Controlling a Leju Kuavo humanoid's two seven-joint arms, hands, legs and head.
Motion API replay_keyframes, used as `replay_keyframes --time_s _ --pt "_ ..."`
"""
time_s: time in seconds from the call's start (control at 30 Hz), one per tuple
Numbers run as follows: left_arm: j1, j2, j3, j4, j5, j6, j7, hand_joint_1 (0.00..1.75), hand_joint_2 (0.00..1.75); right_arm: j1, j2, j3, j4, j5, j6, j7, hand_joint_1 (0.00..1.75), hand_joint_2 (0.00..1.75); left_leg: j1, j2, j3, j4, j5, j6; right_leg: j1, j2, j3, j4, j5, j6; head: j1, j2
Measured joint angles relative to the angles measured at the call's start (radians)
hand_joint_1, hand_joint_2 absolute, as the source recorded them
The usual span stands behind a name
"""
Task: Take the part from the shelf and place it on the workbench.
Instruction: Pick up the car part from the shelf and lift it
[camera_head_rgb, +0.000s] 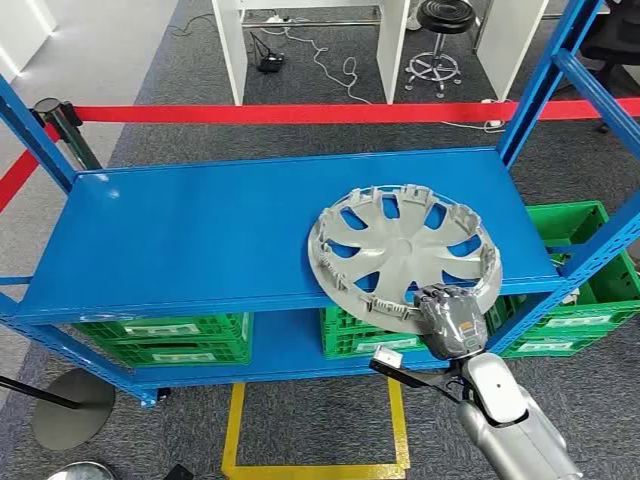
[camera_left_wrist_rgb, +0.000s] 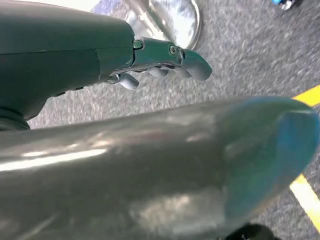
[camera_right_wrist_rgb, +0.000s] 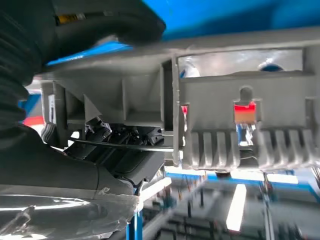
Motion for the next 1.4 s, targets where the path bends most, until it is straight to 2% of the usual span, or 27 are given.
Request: replay_keyframes --time_s 0.13,0.33,0.53,0.7,1.1,1.27,1.4 --pt "0.000 0.000 -0.003 0.000 -0.018 0.041 -0.002 0.00 1.75 0.029 0.004 0.001 -0.075 0.083 -0.034 0.010 1.75 1.75 0.000 0.000 0.000 0.000 0.000 0.000 0.000 0.000 0.000 0.000 0.000 0.000 0.000 0.000" --pt "-0.001 -0.001 -0.008 0.000 -0.045 0.087 -0.010 0.00 1.75 0.076 0.015 0.004 -0.313 0.202 -0.045 0.020 1.75 1.75 0.000 0.000 -0.002 0.000 0.000 0.000 0.000 0.000 -0.001 0.000 0.000 0.000 0.000 0.000" --pt "-0.001 -0.006 -0.012 0.000 -0.061 0.107 -0.010 0.00 1.75 0.085 0.016 0.027 -0.527 0.241 -0.045 0.033 1.75 1.75 0.000 0.000 -0.002 0.000 0.000 0.000 0.000 0.000 -0.002 0.000 0.000 0.000 0.000 0.000" --pt "-0.001 -0.010 -0.021 0.000 -0.072 0.119 -0.010 0.00 1.75 0.084 0.015 0.034 -0.643 0.245 -0.045 0.016 1.75 1.75 0.000 0.000 -0.002 0.000 0.000 0.000 0.000 0.000 -0.002 -0.001 0.000 0.000 0.000 0.000" --pt "-0.001 -0.017 -0.037 0.000 -0.083 0.154 -0.004 0.00 1.75 0.089 0.016 0.036 -0.752 0.245 -0.045 -0.080 1.75 1.75 0.000 0.000 -0.002 0.000 0.000 0.000 0.000 0.000 -0.002 -0.001 0.000 0.000 0.000 0.000" --pt "-0.001 -0.017 -0.037 0.000 -0.079 0.162 -0.002 0.00 1.75 0.091 0.018 0.039 -0.765 0.245 -0.045 -0.064 1.75 1.75 0.000 0.000 -0.002 0.000 0.000 0.000 0.000 0.000 -0.002 -0.001 0.000 0.000 0.000 0.000" --pt "-0.001 -0.017 -0.036 0.000 -0.072 0.164 0.000 0.00 1.75 0.091 0.018 0.057 -0.773 0.239 -0.045 -0.009 1.75 1.75 0.000 0.000 -0.002 0.000 0.000 0.000 0.000 0.000 -0.002 -0.001 0.000 0.000 0.000 0.000"
